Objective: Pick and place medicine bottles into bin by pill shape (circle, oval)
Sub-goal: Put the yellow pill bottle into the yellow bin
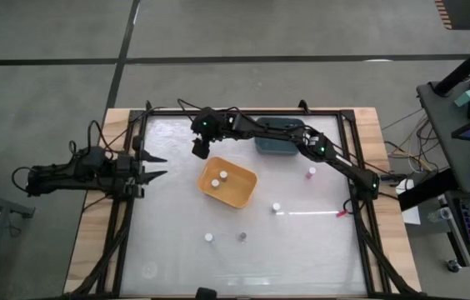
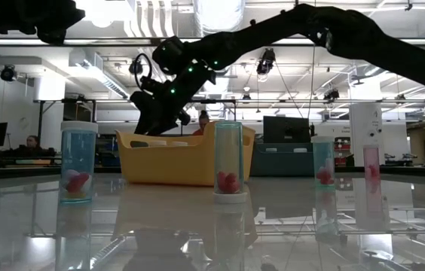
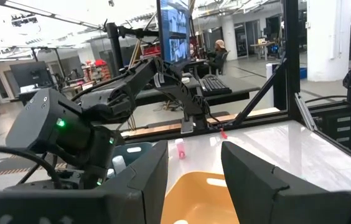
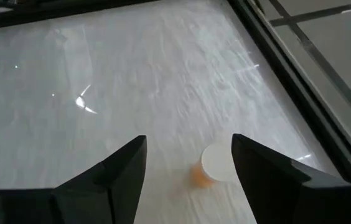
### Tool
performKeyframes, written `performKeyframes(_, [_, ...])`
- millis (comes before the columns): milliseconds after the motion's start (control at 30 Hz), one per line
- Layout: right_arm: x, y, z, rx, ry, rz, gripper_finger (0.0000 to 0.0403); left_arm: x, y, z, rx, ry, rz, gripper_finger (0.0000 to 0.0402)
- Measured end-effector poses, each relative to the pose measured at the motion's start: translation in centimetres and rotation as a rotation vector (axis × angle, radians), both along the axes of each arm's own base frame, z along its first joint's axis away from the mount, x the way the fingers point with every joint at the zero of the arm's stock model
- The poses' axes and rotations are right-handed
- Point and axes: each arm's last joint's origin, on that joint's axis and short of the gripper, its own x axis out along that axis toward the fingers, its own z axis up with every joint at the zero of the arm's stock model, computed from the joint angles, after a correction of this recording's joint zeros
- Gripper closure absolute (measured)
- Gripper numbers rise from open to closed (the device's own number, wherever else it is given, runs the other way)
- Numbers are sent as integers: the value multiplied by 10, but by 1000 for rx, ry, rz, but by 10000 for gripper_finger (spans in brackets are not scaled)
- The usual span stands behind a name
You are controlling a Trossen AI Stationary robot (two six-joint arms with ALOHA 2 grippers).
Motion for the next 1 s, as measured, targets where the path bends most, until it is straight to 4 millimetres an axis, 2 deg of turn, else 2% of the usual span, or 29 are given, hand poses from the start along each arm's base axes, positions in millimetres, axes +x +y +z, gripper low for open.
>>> performKeyframes(433, [-1, -2, -12, -32, 29, -57, 179, 0, 0, 0, 8, -2, 3, 267])
performKeyframes(1000, [0, -5, -23, -50, -29, -129, 179, 0, 0, 3, 33, -28, 7, 267])
